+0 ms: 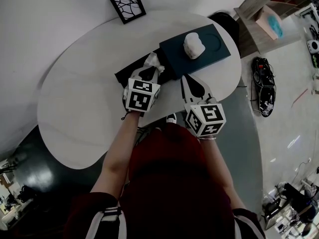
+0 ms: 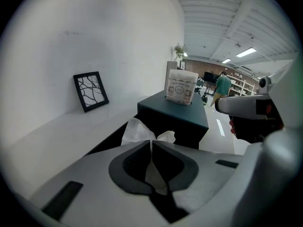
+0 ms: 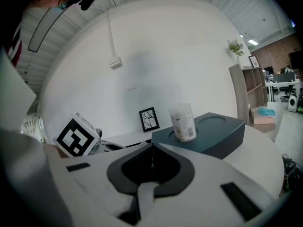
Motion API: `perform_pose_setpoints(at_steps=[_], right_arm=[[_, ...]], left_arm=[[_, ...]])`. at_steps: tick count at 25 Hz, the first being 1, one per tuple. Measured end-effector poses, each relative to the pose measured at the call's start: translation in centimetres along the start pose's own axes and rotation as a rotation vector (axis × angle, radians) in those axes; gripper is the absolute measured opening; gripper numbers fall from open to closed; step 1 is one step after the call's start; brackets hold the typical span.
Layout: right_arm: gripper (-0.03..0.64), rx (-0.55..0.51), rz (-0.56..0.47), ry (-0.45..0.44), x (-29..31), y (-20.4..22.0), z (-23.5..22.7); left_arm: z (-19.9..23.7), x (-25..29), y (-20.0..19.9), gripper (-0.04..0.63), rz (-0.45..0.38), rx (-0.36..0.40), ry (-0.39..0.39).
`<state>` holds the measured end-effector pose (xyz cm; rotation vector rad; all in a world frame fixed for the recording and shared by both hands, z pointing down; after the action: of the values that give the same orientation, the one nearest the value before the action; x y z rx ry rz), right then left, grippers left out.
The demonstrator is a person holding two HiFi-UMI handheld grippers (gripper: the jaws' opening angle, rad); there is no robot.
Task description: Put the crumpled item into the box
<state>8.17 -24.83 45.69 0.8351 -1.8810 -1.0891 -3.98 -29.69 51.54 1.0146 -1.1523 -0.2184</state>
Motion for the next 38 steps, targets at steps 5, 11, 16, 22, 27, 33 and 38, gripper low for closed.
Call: perform_pose_setpoints(at_steps=[5,11,16,22,27,33,38], right_arm=[[0.015,0.0,-0.001,0.004,-0.1,0.1,0.1],[0.015,-0.001,-0.005,0.007,-0.2,0.1,0.1],[0.015,0.0,-0.004,0.007,-0.4,0.2,0.4],[0.015,-0.002,-0.008,0.007,-0.6,0.2,0.5],[0.015,-0.002,-0.015,0.006,-0.8,-0.1,0.7],[0.015,-0.01,-0.029,-0.006,-1.1,-0.4,1.6],[0.015,-0.018,-0.042,-0.021,-1.3,-0.5,2.8]], left_arm=[[0.1,0.1,0.2,0.031,0.011,-0.003,0.001],[0.1,0.2,0.3,0.031,0.018,-0.018,0.005],[0.1,0.2,0.3,0.031,0.018,-0.033,0.012],[0.1,-0.1,0.0,0.054,-0.004,-0.048,-0.007],[0.1,-1.1,-0.9,0.063,-0.053,-0.05,-0.03],[0.3,-3.2,-1.9,0.063,-0.13,-0.079,-0.042],[0.4,-5.1,-2.5,0.063,-0.188,-0.103,-0.043]])
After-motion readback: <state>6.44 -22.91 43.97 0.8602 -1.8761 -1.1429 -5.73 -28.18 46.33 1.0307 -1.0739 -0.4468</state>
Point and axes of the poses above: the fingertips, and each gripper's own axes: x forward along the fingers, z to its left, y out of its underside, the point moved 3 cm from there along -x, backward along the fingers, and after that the axes turned 2 degrees about -z, right-handed, at the moved point
